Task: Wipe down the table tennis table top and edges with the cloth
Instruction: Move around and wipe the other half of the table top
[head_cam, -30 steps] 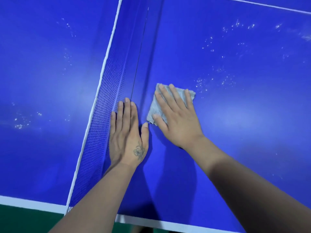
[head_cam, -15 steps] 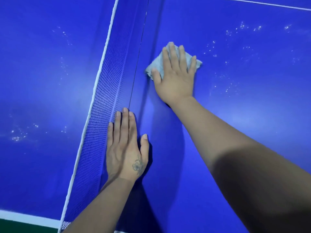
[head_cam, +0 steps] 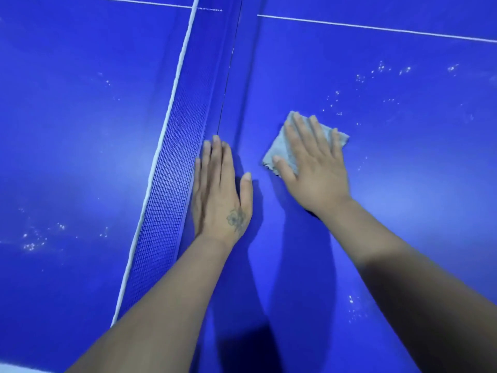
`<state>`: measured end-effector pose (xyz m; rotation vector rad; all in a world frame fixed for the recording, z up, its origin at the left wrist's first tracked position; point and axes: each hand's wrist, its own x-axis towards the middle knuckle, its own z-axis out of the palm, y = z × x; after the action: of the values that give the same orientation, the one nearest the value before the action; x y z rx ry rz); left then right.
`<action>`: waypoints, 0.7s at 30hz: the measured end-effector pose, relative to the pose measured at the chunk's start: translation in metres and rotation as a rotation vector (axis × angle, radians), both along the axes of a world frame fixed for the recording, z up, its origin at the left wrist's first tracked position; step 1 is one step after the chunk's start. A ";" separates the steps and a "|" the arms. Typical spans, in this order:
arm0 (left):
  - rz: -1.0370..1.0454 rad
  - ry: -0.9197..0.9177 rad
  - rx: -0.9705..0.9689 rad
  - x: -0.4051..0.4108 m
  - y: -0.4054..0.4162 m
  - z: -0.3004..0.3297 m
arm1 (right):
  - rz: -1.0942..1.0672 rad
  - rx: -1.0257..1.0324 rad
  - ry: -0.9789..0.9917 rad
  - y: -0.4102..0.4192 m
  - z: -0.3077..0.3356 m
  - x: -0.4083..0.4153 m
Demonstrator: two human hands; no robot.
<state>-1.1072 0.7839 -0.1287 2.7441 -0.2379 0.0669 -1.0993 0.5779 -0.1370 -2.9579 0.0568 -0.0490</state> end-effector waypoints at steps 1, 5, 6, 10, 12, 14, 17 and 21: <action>-0.006 -0.003 0.020 0.012 -0.008 -0.001 | -0.031 0.002 0.013 -0.006 0.001 0.004; 0.026 -0.008 0.181 0.035 -0.025 -0.006 | -0.135 0.023 0.083 -0.009 0.007 0.048; 0.028 -0.012 0.208 0.035 -0.026 -0.006 | -0.159 0.034 0.108 -0.006 0.009 0.065; 0.024 -0.017 0.232 0.034 -0.025 -0.006 | -0.129 0.063 0.147 0.018 0.014 0.119; 0.031 -0.002 0.233 0.036 -0.025 -0.006 | -0.049 0.059 0.152 0.032 0.013 0.127; 0.026 0.018 0.241 0.035 -0.026 -0.005 | 0.030 0.045 0.104 0.040 0.010 0.118; 0.023 0.026 0.241 0.034 -0.026 -0.002 | 0.071 0.050 0.013 0.039 0.007 0.083; 0.026 0.035 0.220 0.034 -0.026 -0.003 | 0.009 0.039 0.018 0.019 0.005 0.044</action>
<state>-1.0733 0.7582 -0.1320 2.9643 -0.2105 -0.0008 -1.0554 0.5973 -0.1324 -2.9197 0.0468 -0.0198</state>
